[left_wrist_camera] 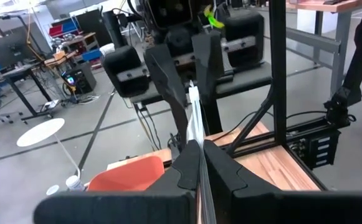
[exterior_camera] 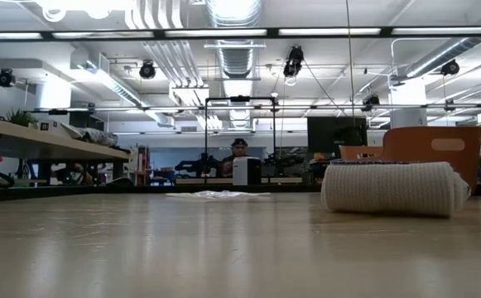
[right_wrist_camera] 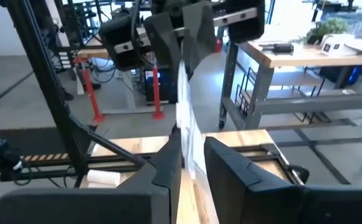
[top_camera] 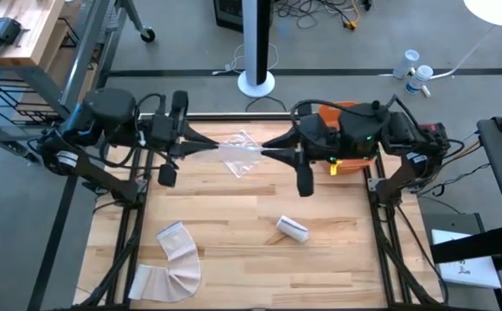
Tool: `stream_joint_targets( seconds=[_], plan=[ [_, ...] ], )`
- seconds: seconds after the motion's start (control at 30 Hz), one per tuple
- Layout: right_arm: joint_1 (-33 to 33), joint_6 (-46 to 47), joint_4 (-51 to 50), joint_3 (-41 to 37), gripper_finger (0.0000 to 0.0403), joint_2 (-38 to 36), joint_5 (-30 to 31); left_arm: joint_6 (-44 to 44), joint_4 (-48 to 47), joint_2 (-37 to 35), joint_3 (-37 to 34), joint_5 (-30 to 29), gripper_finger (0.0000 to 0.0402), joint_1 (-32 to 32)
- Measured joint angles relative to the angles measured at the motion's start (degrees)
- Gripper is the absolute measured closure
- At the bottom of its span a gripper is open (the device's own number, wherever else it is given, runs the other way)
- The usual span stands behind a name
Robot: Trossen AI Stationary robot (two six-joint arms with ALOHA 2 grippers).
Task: Roll bandage
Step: Open the transparent zip bag
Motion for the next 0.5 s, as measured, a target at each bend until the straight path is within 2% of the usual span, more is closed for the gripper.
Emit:
stream_joint_targets(
  seconds=[0.17, 0.5],
  plan=[
    [0.0, -0.1, 0.5, -0.1, 0.0341, 0.6, 0.0, -0.4, 0.1, 0.0, -0.3, 0.0, 0.0401, 0.0],
    [0.0, -1.6, 0.5, 0.0, 0.0399, 0.5, 0.0, -2.0, -0.4, 0.3, -0.1, 0.2, 0.0401, 0.0]
  ],
)
